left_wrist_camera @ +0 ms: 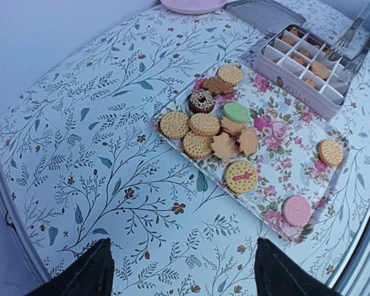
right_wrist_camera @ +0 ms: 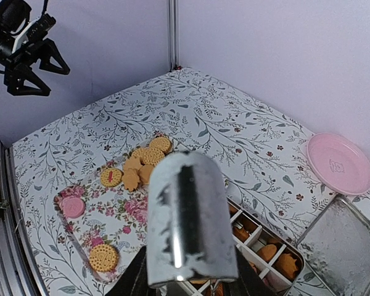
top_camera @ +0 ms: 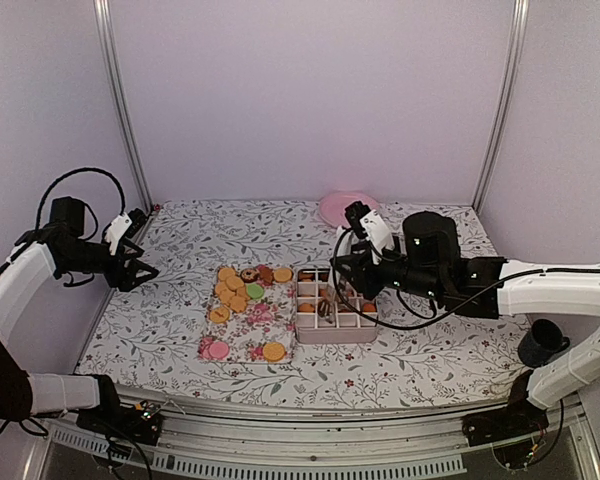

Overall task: Pack the cookies
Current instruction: Adjust the fake cookies in the empty pocket of the box.

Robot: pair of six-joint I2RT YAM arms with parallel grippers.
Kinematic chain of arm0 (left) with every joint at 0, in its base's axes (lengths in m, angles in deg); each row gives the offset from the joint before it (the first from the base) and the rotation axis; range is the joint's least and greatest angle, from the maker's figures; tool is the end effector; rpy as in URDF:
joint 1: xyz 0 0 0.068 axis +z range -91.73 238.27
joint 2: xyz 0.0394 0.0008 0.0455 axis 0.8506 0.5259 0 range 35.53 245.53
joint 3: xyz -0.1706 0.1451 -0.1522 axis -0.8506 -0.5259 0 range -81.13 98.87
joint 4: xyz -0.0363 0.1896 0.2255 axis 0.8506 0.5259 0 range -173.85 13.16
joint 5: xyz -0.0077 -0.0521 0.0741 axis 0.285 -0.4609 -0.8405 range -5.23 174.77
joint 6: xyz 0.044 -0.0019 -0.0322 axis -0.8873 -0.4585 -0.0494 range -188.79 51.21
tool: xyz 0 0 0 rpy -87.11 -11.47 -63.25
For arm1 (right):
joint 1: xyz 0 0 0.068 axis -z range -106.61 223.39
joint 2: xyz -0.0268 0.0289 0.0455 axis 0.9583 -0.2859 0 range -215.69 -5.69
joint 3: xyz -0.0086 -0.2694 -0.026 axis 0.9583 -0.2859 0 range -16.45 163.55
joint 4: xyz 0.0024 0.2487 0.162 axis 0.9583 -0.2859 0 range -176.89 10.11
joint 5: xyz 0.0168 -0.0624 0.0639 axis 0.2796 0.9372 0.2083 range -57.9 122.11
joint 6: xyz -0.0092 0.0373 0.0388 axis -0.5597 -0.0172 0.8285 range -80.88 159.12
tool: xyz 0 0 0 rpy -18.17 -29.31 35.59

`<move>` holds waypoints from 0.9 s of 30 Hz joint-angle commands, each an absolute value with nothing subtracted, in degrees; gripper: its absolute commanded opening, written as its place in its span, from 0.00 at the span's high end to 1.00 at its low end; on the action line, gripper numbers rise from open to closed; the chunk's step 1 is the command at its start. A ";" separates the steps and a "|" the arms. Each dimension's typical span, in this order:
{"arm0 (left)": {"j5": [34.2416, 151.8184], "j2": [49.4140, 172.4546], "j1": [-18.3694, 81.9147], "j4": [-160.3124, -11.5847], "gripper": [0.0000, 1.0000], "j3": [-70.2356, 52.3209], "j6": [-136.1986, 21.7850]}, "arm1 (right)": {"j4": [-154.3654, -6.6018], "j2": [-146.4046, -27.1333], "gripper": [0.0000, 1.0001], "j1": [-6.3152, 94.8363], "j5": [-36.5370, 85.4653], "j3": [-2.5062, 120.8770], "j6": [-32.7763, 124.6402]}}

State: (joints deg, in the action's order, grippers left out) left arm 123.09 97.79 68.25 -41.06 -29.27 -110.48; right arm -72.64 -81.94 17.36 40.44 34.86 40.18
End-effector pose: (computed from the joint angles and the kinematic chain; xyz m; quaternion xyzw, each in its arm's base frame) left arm 0.2485 0.0207 0.2711 0.3447 0.8338 -0.1503 0.4041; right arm 0.1967 0.2825 0.2697 -0.3336 0.7342 0.2296 0.5449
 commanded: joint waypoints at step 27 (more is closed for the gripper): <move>123.15 96.88 68.84 -40.56 0.21 -28.90 -110.60 | -70.48 -89.51 0.65 22.78 31.99 41.51 37.45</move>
